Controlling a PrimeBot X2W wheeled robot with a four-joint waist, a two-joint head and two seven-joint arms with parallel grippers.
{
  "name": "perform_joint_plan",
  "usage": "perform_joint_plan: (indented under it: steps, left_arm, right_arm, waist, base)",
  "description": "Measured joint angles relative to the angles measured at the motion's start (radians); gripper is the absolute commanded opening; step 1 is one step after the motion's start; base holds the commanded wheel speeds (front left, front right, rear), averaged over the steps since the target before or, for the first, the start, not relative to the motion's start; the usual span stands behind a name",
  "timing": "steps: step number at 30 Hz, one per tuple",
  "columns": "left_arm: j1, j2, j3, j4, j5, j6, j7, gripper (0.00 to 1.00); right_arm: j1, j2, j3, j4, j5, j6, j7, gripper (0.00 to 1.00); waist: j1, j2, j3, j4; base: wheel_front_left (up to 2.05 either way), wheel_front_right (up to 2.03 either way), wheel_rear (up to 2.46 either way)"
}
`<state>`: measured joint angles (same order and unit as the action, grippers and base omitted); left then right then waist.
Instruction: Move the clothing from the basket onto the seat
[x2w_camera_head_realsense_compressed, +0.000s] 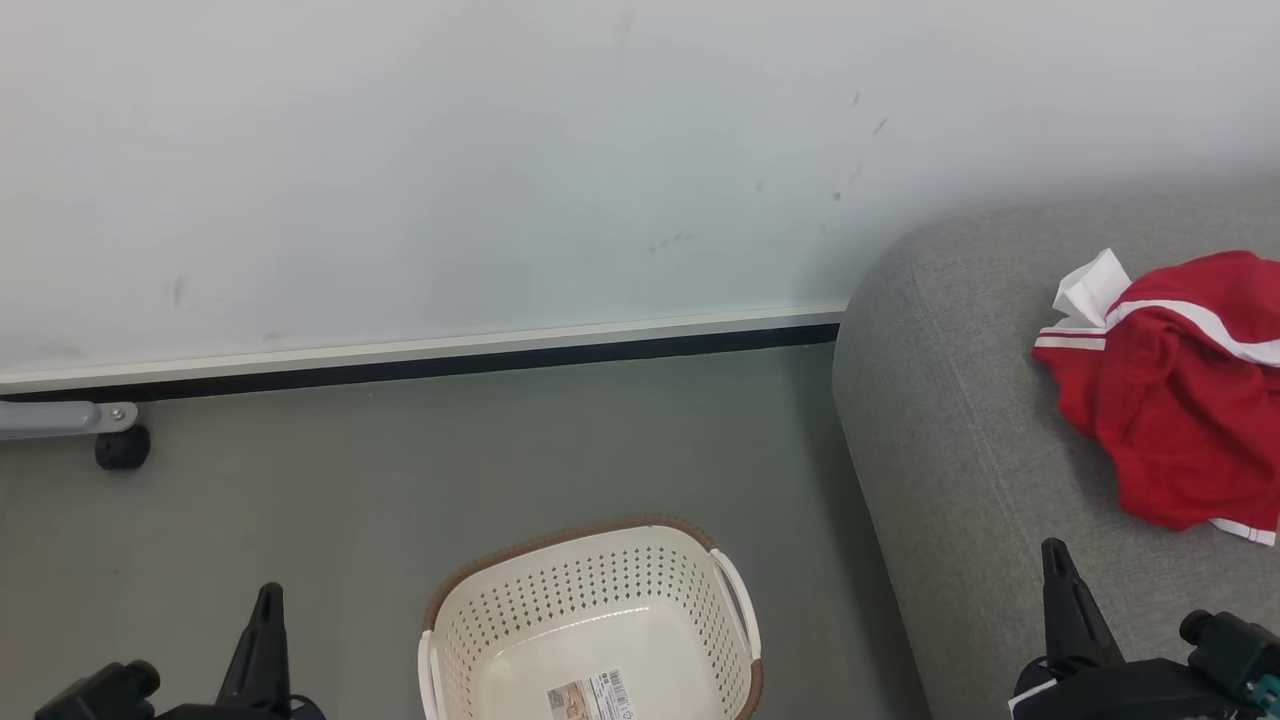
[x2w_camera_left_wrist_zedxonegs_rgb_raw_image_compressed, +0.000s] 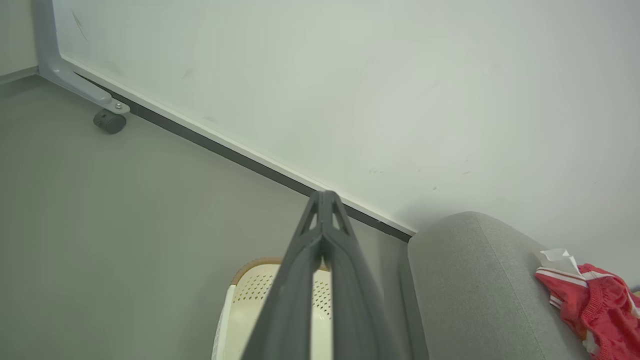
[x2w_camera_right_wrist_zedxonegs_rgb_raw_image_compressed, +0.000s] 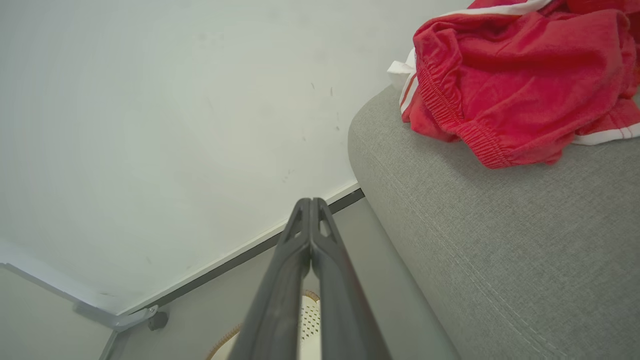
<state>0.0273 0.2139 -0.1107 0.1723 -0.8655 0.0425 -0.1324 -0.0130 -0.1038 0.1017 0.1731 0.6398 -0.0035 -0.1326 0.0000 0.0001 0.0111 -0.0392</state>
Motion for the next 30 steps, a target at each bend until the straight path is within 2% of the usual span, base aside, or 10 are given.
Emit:
perform_joint_plan:
  steps: [30]
  left_arm:
    - [-0.041, -0.069, 0.082, 0.05, -0.296, -0.07, 0.104, 0.0]
  right_arm:
    - [-0.031, 0.024, -0.098, 0.053, 0.393, 0.049, 0.105, 0.0]
  waist:
    - [0.0, 0.0, -0.004, 0.016]
  base:
    - [0.0, 0.0, 0.0]
